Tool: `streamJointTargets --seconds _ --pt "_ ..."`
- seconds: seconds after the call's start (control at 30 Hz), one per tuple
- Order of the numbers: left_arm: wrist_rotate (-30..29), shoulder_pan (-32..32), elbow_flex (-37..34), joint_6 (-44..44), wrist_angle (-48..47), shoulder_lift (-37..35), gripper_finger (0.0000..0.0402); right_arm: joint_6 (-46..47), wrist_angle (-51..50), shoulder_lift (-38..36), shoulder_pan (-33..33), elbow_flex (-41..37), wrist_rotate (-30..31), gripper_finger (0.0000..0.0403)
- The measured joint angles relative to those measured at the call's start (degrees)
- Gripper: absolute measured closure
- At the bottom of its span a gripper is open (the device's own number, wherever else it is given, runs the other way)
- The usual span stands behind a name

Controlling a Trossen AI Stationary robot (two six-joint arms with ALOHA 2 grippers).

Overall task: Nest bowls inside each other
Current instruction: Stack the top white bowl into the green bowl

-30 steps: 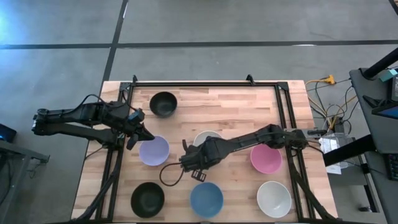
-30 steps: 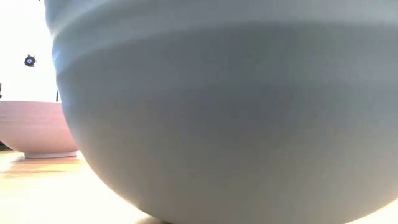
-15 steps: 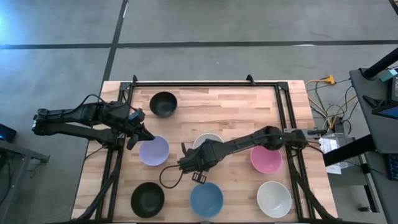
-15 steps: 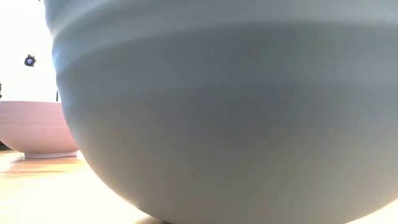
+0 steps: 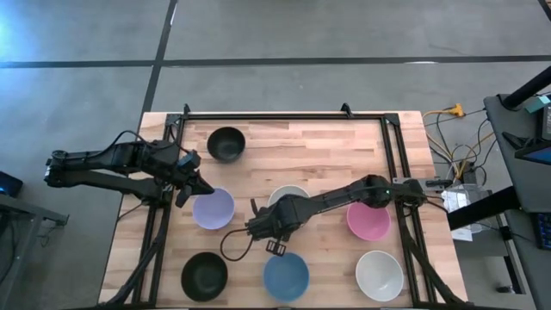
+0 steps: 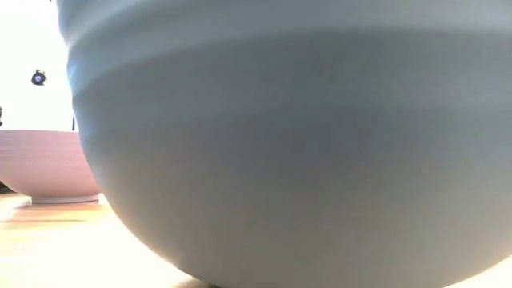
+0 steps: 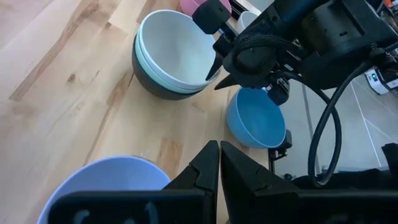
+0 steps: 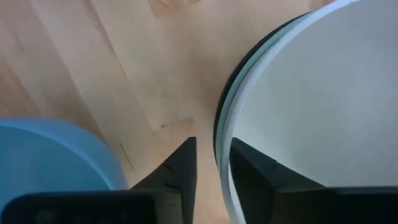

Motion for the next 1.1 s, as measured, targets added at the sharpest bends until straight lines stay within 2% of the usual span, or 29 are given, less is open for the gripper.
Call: streamJointTargets --seconds 0.13,0.27,0.4,0.57,0.8,1.1 --pt "0.0 -0.01 0.0 -0.05 0.0 0.0 0.0402 0.0 0.44 -1.27 0.0 1.43 0.07 0.0286" --pt "0.01 0.0 0.0 -0.11 0.0 0.0 0.0402 0.64 1.33 -4.04 0.0 1.51 0.21 0.0285" --pt "0.02 0.01 0.0 -0.11 0.03 0.01 0.0402 0.66 1.66 -5.8 -0.09 1.51 0.28 0.0313" --pt "0.02 0.01 0.0 0.0 0.09 0.91 0.0402 0.19 1.54 -6.1 -0.7 1.23 -1.48 0.0384" --pt "0.04 0.03 0.0 0.03 0.14 2.59 0.0402 0.15 0.81 -4.47 -1.16 1.11 -2.91 0.0394" --pt "0.07 0.03 0.0 0.04 0.16 2.68 0.0402 0.59 -5.18 -4.17 -1.14 1.07 -3.76 0.0394"
